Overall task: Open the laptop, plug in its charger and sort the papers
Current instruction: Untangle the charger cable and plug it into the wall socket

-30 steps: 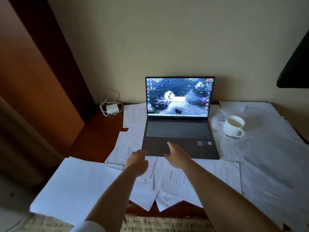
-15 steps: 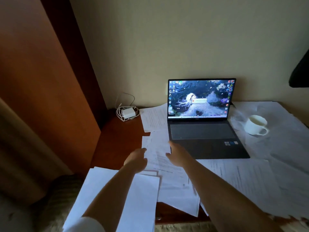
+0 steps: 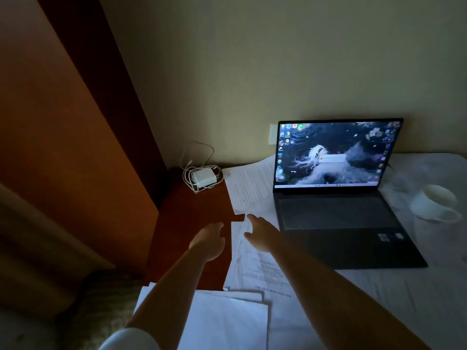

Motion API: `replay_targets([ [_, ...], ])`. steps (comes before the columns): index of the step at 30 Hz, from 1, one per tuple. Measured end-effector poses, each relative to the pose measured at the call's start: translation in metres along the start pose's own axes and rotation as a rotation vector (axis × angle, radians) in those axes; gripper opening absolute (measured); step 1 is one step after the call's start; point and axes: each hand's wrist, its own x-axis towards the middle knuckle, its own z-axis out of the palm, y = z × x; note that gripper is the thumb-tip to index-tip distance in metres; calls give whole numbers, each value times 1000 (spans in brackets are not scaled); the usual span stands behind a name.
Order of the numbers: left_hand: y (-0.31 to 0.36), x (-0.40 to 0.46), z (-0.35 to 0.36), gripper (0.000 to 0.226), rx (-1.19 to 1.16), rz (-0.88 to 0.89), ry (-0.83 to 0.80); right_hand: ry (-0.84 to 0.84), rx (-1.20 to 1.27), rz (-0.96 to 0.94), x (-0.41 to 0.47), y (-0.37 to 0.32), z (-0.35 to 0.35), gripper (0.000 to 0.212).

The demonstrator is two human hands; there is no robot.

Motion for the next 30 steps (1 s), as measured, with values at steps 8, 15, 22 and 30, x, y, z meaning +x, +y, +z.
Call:
replay_targets([
  [8,-12,77,-36,54,12,-78,108,-18,82,-52,91,-32,-12,56],
  [15,-28,144,-74,69,331,-27,439,54,176,-14,146,-59,-14,58],
  [22,-51,215,-75,94,359,-78,57,154,233,62,189,-64,-4,58],
  [30,-52,247,-71,101,396,-127,16,235,195,126,204,-57,14,57],
])
